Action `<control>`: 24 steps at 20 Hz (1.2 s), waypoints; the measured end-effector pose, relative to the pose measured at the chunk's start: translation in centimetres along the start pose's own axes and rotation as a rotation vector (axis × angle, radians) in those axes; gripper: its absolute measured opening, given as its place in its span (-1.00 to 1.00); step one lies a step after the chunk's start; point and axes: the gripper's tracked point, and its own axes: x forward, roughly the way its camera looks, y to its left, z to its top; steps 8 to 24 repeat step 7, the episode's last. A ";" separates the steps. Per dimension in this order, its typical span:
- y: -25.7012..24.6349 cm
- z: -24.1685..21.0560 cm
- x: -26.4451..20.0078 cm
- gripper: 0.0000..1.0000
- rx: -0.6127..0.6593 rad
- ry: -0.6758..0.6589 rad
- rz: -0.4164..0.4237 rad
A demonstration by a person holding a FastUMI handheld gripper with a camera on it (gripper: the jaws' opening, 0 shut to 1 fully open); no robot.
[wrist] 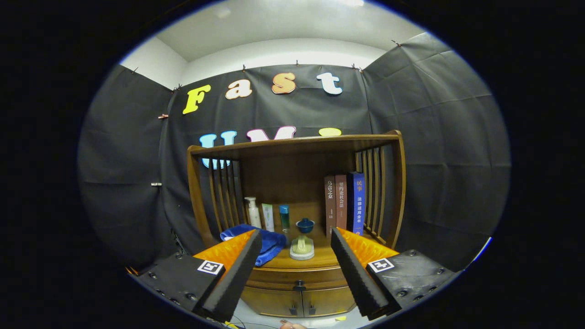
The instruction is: Pull open the drawer, take out the items inside it, and place them on the countertop above the cabinet.
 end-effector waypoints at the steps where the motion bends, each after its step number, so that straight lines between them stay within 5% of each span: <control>1: -0.1 0.0 -0.1 0.98 -0.004 0.000 0.000; 24: -0.5 -0.1 0.0 0.98 0.013 0.004 -0.005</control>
